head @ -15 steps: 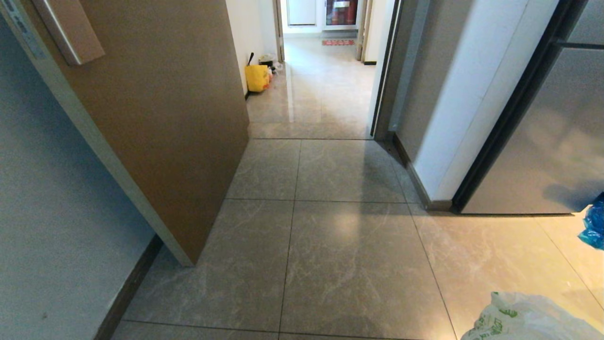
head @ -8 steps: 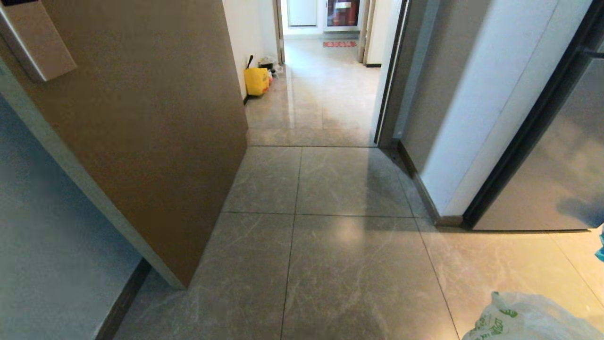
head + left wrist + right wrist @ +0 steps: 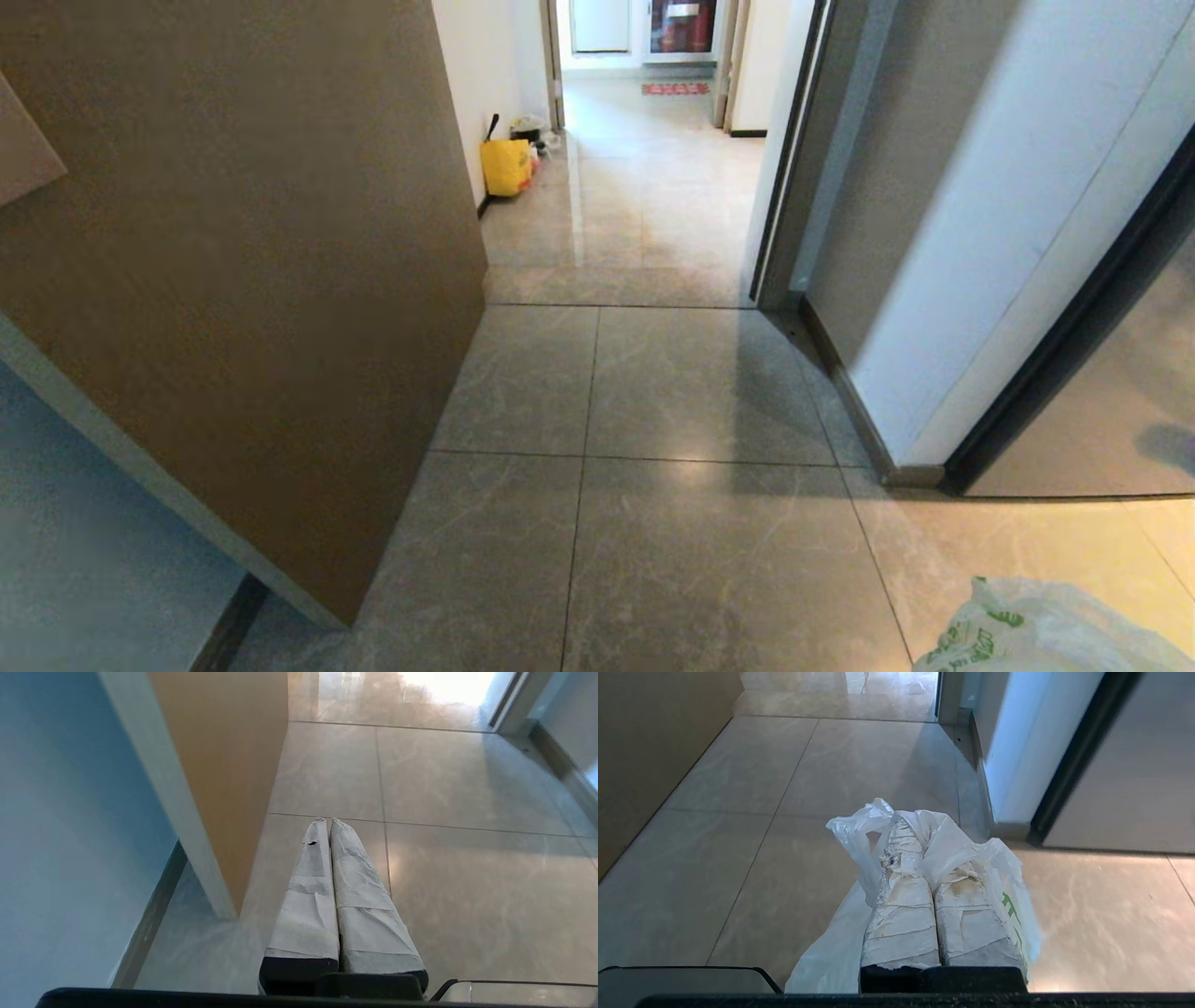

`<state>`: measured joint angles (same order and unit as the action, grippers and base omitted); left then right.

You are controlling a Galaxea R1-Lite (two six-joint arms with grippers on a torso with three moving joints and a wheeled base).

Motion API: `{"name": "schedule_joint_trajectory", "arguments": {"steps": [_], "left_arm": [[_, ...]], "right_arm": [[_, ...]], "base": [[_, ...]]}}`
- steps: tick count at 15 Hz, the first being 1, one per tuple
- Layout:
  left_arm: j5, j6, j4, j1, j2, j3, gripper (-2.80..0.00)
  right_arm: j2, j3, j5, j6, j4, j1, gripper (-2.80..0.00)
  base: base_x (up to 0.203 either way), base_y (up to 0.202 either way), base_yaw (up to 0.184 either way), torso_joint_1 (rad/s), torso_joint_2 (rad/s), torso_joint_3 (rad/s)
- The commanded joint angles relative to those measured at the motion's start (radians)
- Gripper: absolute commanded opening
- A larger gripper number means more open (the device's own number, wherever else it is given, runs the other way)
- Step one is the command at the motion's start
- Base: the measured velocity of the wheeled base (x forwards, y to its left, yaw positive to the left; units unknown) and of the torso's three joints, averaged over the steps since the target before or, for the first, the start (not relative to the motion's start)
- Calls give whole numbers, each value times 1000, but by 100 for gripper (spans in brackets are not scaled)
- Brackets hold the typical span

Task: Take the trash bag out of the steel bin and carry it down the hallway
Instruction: Put the trash bag at the door

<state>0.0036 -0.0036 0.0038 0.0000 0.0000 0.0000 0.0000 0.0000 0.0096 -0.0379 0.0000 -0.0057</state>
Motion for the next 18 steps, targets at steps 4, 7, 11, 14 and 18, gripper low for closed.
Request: {"name": "schedule_joint_trajectory", "arguments": {"steps": [4, 7, 11, 14, 18], "left_arm": [[-1, -1, -1, 0, 0, 0, -280], [1, -1, -1, 0, 0, 0, -280], [-1, -1, -1, 0, 0, 0, -280], [-1, -1, -1, 0, 0, 0, -280], [0, -1, -1, 0, 0, 0, -280]], "right_arm": [[1, 0, 1, 0, 0, 0, -280], [2, 0, 0, 0, -1, 0, -280], [2, 0, 1, 0, -2, 0, -280], [2, 0, 1, 1, -2, 0, -280], [2, 0, 1, 1, -2, 0, -280]], "base": [[191, 0, 1, -1, 4, 1], [193, 0, 1, 3, 2, 4], [194, 0, 1, 2, 5, 3], [193, 0, 0, 4, 1, 3], [192, 0, 1, -2, 0, 5]]}}
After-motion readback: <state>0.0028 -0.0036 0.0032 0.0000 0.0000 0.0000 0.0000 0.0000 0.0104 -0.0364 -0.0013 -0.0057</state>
